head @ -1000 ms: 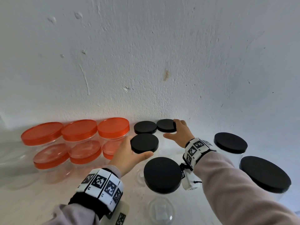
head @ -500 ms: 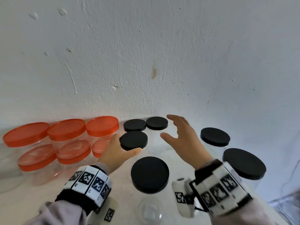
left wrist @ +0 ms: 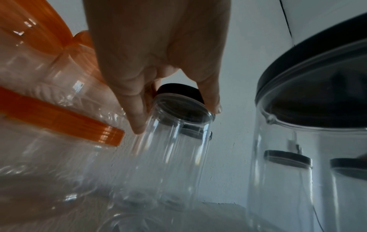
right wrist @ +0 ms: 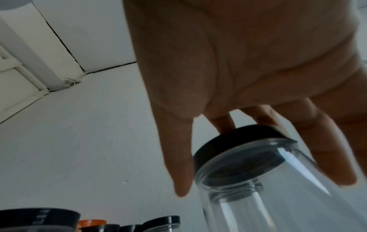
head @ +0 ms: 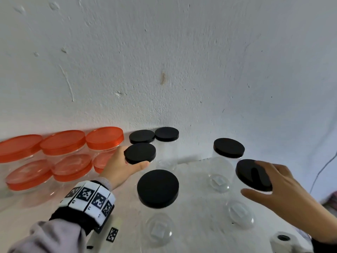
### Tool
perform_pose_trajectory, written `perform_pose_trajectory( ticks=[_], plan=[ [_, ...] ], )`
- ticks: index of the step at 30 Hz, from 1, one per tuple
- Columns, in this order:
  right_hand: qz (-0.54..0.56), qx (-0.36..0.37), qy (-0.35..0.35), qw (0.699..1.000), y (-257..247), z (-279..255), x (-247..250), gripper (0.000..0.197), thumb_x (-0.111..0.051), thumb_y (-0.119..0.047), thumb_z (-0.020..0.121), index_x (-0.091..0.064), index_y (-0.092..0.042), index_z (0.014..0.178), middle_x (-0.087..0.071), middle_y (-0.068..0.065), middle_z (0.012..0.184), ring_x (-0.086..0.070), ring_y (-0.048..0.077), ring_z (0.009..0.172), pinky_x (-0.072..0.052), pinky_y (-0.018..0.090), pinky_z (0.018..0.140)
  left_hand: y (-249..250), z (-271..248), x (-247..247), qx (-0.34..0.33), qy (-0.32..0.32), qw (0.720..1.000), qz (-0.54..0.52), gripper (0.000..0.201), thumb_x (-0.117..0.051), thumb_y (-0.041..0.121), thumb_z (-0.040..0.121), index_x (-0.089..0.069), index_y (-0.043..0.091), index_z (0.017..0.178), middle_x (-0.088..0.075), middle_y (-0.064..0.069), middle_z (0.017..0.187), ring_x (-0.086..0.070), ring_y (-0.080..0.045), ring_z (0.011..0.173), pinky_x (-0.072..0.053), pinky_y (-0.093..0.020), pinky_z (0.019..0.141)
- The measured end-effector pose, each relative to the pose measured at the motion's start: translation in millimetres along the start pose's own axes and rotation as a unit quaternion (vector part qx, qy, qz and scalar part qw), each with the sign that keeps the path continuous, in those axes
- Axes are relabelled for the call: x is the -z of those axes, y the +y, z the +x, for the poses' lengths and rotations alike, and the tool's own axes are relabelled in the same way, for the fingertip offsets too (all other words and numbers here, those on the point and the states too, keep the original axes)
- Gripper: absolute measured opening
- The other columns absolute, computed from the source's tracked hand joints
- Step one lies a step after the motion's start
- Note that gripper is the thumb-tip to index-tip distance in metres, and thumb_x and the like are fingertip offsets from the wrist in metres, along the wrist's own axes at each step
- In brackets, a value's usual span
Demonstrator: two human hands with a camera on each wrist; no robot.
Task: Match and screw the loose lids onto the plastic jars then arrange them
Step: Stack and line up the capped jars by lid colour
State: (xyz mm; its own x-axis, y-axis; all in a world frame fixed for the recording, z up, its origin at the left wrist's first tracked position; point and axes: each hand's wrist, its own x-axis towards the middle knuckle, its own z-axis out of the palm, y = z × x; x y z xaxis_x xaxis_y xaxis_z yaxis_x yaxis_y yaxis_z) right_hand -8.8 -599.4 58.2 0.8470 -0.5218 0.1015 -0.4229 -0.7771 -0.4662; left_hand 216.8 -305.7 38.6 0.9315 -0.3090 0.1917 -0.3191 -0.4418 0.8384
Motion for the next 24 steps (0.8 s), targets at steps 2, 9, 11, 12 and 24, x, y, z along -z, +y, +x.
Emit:
perform_pose_trajectory(
  ticks=[2,9,11,12,24],
  plan=[
    [0.010,0.016,0.009,1.000,1,1,-4,0.072,-0.070,-0.050,0.073,-0.036,-0.036,0.135,-0.029,-0.010,0.116,-0.047,0.019,0.104,-0.039,0.030,0.086,1,0,0,-0.001,0.001,1.000,0.000,0.053,-0.080,0.032,0.073,-0.043,0.022,0.111,-0.053,0.017,0.101,-0.049,0.008,0.088,-0.035,-0.012,0.065],
    [0.034,0.097,0.016,0.995,-35,9,-14,0.070,-0.071,-0.047,0.074,-0.037,-0.033,0.133,-0.028,-0.011,0.117,-0.046,0.018,0.106,-0.036,0.024,0.084,1,0,-1,-0.011,0.004,1.000,0.002,0.046,-0.081,0.031,0.071,-0.045,0.031,0.098,-0.053,0.022,0.096,-0.049,0.013,0.083,-0.035,-0.007,0.063],
    [0.061,0.132,0.020,0.989,-54,17,-24,0.069,-0.071,-0.044,0.076,-0.038,-0.029,0.134,-0.028,-0.010,0.118,-0.045,0.017,0.106,-0.035,0.022,0.085,0,2,0,-0.001,0.003,1.000,0.004,0.054,-0.081,0.035,0.070,-0.043,0.026,0.107,-0.053,0.019,0.099,-0.050,0.008,0.088,-0.036,-0.011,0.065],
    [0.072,0.145,0.027,0.986,-65,23,-30,0.068,-0.071,-0.042,0.078,-0.039,-0.026,0.135,-0.028,-0.008,0.119,-0.044,0.018,0.107,-0.034,0.023,0.086,-1,3,0,0.005,0.001,1.000,0.006,0.059,-0.081,0.037,0.070,-0.042,0.023,0.111,-0.054,0.016,0.102,-0.052,0.004,0.091,-0.037,-0.013,0.066],
    [0.044,0.059,0.064,0.995,-141,120,-79,0.056,-0.056,-0.020,0.094,-0.025,-0.003,0.138,-0.014,0.021,0.142,-0.031,0.038,0.120,-0.038,0.041,0.095,-3,3,-1,0.014,-0.001,1.000,-0.004,0.066,-0.082,0.038,0.069,-0.036,0.025,0.116,-0.051,0.019,0.103,-0.050,0.005,0.091,-0.036,-0.011,0.069]
  ],
)
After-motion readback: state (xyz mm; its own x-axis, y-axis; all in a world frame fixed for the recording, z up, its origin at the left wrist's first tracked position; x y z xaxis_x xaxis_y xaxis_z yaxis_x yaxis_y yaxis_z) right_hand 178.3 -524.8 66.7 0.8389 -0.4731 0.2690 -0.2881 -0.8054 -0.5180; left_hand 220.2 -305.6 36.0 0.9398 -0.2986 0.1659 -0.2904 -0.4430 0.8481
